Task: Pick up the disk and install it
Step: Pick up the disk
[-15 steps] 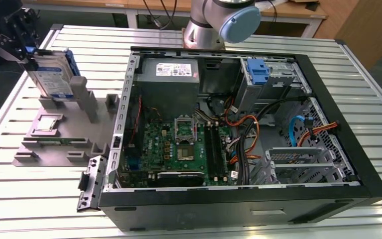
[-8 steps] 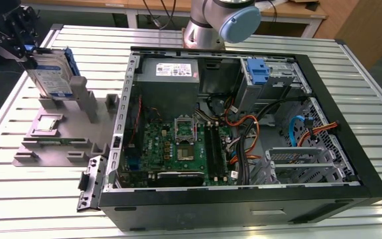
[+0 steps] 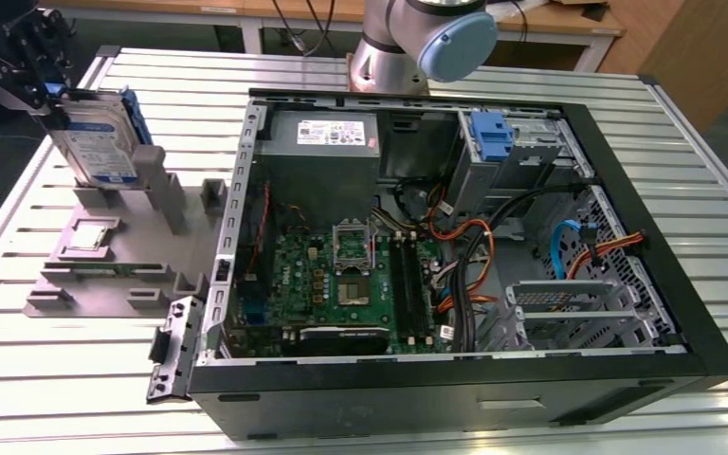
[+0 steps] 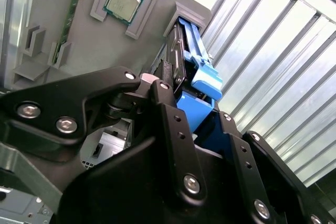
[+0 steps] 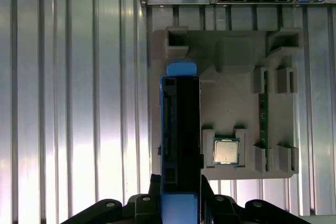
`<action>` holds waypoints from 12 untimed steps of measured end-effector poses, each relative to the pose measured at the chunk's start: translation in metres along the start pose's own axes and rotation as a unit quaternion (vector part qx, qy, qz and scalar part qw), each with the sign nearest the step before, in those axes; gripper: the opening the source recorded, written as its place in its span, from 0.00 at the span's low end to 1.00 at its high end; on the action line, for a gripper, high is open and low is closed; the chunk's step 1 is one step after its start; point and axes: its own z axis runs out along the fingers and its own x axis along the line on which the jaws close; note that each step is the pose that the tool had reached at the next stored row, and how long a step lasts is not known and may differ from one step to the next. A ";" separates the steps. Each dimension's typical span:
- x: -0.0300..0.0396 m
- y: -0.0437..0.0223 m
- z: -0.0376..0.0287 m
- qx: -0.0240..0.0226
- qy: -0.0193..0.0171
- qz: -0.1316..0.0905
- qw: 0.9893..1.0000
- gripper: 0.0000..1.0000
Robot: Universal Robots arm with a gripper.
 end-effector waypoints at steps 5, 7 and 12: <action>0.0000 0.0000 -0.0008 0.000 0.000 0.000 1.000 0.37; 0.0000 0.0000 -0.0012 0.000 0.000 0.000 1.000 0.37; -0.0001 0.0001 -0.0039 0.000 0.000 0.000 1.000 0.37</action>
